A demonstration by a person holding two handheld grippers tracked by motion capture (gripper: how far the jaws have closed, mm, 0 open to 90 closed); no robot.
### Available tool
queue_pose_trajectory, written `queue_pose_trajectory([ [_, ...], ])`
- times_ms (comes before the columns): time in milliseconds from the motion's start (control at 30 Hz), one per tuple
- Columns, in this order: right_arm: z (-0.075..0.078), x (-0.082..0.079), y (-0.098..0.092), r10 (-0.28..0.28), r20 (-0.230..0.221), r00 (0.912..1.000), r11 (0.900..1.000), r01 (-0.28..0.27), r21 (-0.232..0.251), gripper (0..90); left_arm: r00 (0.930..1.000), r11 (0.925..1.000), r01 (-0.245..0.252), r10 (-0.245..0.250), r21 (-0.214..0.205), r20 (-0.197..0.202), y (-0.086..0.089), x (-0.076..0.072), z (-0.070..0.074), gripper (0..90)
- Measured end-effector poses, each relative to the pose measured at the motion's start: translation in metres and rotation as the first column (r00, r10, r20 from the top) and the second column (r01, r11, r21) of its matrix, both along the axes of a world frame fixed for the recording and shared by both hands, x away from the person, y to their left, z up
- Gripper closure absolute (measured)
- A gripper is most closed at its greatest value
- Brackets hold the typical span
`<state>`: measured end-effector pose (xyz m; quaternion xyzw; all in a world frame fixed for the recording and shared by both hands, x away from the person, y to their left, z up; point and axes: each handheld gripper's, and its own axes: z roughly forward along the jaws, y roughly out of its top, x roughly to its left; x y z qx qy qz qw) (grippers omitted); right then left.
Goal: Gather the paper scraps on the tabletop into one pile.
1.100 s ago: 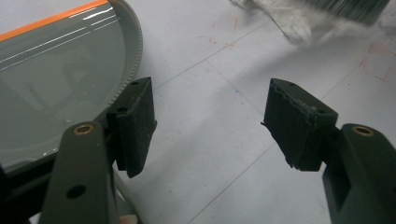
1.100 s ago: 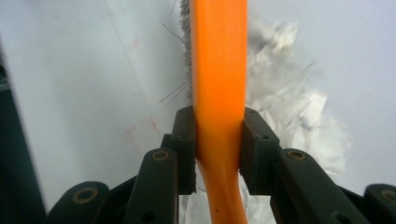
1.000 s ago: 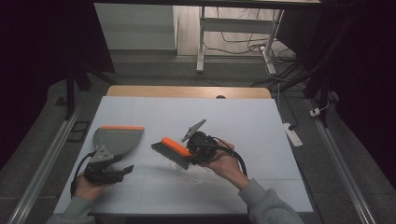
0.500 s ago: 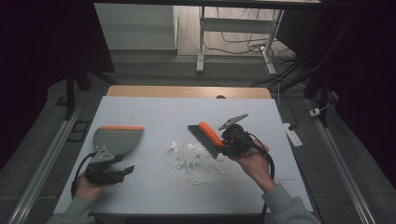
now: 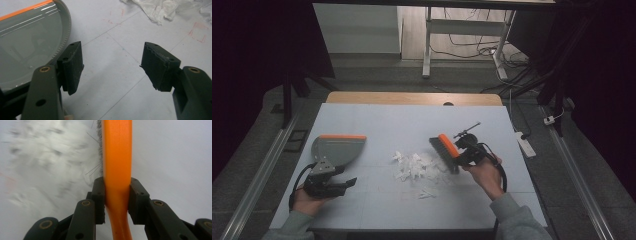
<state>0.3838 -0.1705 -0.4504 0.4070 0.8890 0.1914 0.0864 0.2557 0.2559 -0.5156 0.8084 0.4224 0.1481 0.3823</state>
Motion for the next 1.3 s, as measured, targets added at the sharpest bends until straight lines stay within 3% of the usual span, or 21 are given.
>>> queue_pose_trajectory([
  [67, -0.001, 0.002, 0.018, 0.032, 0.024, 0.9992, 0.9993, -0.032, -0.018, 69.7, 1.0000, 1.0000, 0.001, -0.001, 0.003, -0.001, 0.000, 0.000, 0.000, 34.5],
  [300, 0.001, 0.006, 0.052, 0.102, 0.070, 0.9924, 0.9936, -0.105, 0.042, 69.7, 1.0000, 1.0000, -0.004, 0.004, -0.001, -0.003, 0.001, 0.000, -0.001, 34.5],
  [500, 0.025, -0.007, 0.046, 0.124, 0.162, 0.9789, 0.9903, -0.133, 0.042, 69.7, 1.0000, 1.0000, 0.000, 0.000, 0.004, -0.008, 0.000, 0.000, -0.001, 34.5],
  [700, 0.042, -0.016, 0.037, 0.133, 0.179, 0.9748, 0.9905, -0.137, 0.012, 69.7, 1.0000, 1.0000, -0.003, 0.003, 0.002, -0.006, 0.001, 0.000, -0.001, 34.5],
  [833, 0.038, -0.019, 0.019, 0.075, 0.145, 0.9866, 0.9972, -0.074, -0.010, 69.7, 1.0000, 1.0000, -0.006, 0.006, -0.002, -0.004, 0.002, -0.001, -0.001, 34.5],
  [933, 0.028, -0.028, -0.002, 0.022, 0.094, 0.9954, 0.9993, -0.019, -0.031, 69.7, 1.0000, 1.0000, -0.003, 0.003, -0.007, -0.005, 0.002, 0.000, -0.001, 34.5],
  [1067, 0.014, -0.045, -0.025, -0.015, 0.041, 0.9990, 0.9975, 0.018, -0.069, 69.7, 1.0000, 1.0000, 0.004, -0.004, -0.004, -0.004, 0.001, 0.001, -0.001, 34.5],
  [1133, 0.009, -0.051, -0.029, -0.023, 0.022, 0.9995, 0.9973, 0.025, -0.069, 69.7, 1.0000, 1.0000, 0.007, -0.007, -0.004, -0.002, 0.000, 0.001, 0.000, 34.5],
  [1200, 0.005, -0.054, -0.027, -0.017, -0.004, 0.9999, 0.9993, 0.016, -0.034, 69.7, 1.0000, 1.0000, 0.007, -0.007, -0.004, 0.000, -0.001, 0.000, 0.000, 34.5],
  [1300, 0.001, -0.056, -0.014, 0.016, -0.002, 0.9999, 0.9999, -0.016, -0.006, 69.7, 1.0000, 1.0000, 0.006, -0.006, 0.000, -0.002, -0.002, 0.000, 0.000, 34.5],
])
